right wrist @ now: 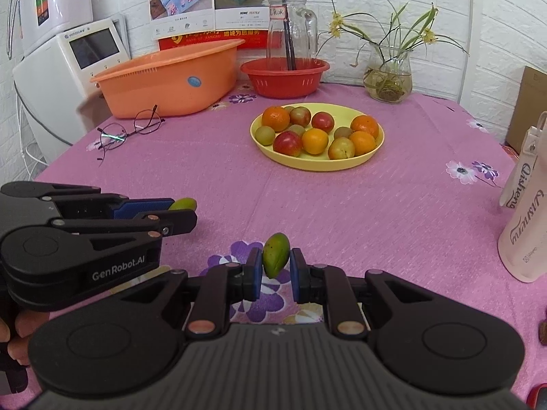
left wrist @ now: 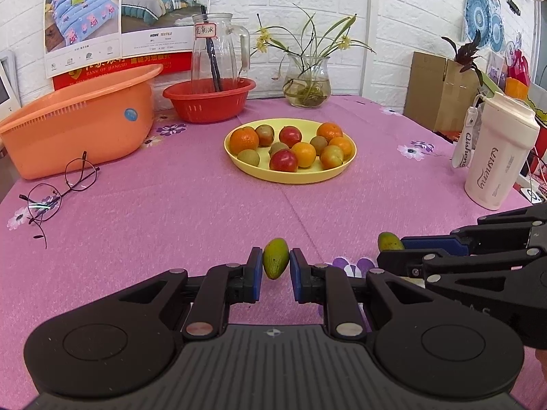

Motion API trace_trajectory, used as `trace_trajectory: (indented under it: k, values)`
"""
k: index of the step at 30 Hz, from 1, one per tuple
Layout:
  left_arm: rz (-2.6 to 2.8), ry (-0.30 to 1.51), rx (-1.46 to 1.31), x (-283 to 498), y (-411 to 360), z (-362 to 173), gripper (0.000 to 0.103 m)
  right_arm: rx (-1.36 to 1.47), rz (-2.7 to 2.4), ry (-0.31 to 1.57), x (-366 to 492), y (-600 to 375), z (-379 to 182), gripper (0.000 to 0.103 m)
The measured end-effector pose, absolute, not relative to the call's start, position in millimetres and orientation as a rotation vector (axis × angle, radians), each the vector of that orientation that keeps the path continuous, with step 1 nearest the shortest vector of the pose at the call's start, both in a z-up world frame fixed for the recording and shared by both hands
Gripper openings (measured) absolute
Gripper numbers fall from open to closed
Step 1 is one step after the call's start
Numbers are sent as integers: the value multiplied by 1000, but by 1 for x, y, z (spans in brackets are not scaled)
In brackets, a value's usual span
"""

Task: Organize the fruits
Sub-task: 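Carry both green oval fruits over the yellow plate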

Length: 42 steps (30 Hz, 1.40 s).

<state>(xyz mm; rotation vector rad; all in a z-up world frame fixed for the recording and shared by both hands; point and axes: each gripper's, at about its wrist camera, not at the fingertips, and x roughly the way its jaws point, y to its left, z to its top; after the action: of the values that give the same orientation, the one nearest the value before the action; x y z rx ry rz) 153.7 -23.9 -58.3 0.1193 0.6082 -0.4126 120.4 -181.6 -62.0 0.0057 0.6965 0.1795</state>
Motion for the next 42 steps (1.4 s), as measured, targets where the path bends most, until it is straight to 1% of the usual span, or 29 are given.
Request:
trace_trajectory:
  k: [31, 42]
  values:
    - [-440, 568, 140, 179, -54, -38, 16, 73, 131, 615, 144, -207, -34, 73]
    - [-443, 547, 114, 208, -62, -26, 16, 126, 118, 575, 173, -219, -19, 73]
